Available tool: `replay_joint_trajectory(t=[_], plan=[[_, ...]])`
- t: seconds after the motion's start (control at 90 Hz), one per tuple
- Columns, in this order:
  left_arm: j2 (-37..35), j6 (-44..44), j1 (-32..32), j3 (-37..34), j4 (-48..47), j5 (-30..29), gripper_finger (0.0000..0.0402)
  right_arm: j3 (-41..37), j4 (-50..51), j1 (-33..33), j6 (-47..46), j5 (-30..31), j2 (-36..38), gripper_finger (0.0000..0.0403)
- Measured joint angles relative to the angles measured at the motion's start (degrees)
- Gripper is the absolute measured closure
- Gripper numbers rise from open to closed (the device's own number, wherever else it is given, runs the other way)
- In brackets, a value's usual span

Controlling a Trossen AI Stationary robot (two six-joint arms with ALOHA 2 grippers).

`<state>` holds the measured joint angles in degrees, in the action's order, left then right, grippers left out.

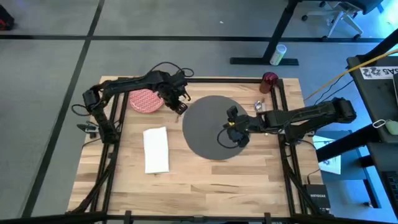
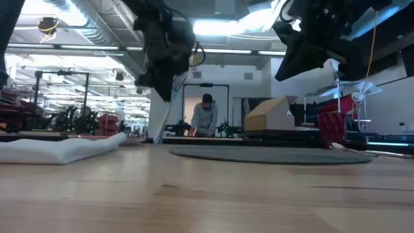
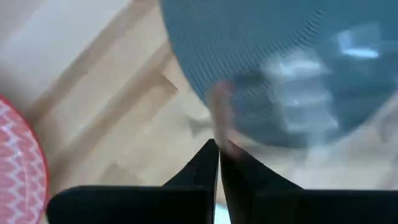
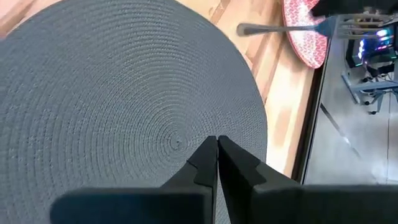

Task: Set table place
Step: Put the silver fork on the table white napkin

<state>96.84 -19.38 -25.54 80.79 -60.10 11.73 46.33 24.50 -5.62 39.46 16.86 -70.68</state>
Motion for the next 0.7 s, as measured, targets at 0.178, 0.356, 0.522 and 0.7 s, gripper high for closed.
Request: replay_joint_trajectory(t=[0.178,0.356,0.522,0.7], plan=[[-5.28,-2.32,5.01,0.00,-4.07,0.12,0.0401,0.00,0.16,0.01,0.00,0.00,-0.01,0.0403],[-7.36,-5.80,10.73,0.00,-4.16,-4.90,0.0401,0.00,-0.21,0.00,0.00,0.00,-0.01,0.0403],[-4.53,-4.42,12.59,0.00,0.80,-11.04,0.0399,-0.01,-0.93,0.00,-0.03,0.00,0.00,0.0403],[0.14,-2.90,11.10,0.00,5.79,-11.32,0.0383,0.00,-0.81,0.01,-0.14,-1.71,-0.01,0.0403]])
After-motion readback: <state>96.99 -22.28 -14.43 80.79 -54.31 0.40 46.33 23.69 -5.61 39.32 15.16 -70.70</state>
